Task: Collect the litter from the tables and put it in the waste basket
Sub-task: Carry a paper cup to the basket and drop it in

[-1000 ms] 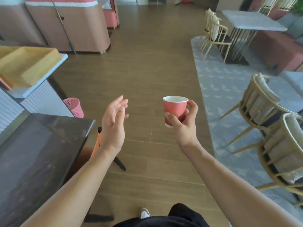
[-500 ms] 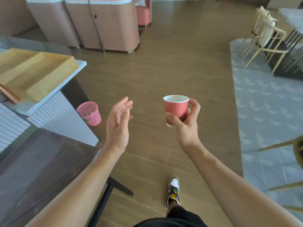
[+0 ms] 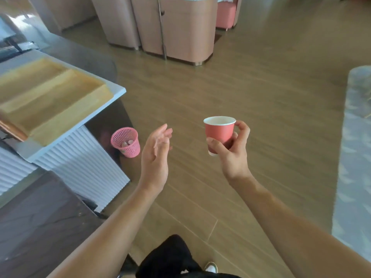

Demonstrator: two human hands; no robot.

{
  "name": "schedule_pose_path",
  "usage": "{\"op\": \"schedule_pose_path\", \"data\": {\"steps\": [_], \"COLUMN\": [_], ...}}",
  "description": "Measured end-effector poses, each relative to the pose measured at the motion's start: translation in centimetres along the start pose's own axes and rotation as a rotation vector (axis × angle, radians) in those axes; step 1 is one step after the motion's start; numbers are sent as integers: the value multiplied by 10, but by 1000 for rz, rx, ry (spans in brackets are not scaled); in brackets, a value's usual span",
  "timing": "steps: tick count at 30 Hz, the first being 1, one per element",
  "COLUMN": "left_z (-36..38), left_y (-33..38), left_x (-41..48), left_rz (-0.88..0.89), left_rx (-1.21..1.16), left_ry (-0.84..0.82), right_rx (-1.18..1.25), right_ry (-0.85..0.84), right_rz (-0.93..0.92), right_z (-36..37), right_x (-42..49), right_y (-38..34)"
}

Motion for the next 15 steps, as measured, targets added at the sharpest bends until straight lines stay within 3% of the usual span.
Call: {"op": "schedule_pose_path", "data": {"steps": [15], "left_z": [75], "left_y": [-82], "left_x": [284], "left_rz": [-27], "left_rx": [9], "left_ry": [47], "right_rx": [7], "right_ry": [-157], "right_rz": [26], "right_z": [203], "right_x": [251], "right_y": [49]}}
Point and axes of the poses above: each hand's wrist, its own x-axis towards the middle knuckle, its own z-axis out of the palm, y = z × x, the point moved 2 cm from there along x, towards the middle knuckle, and after that the axes turned 13 degrees about y, right-handed, at the moved point
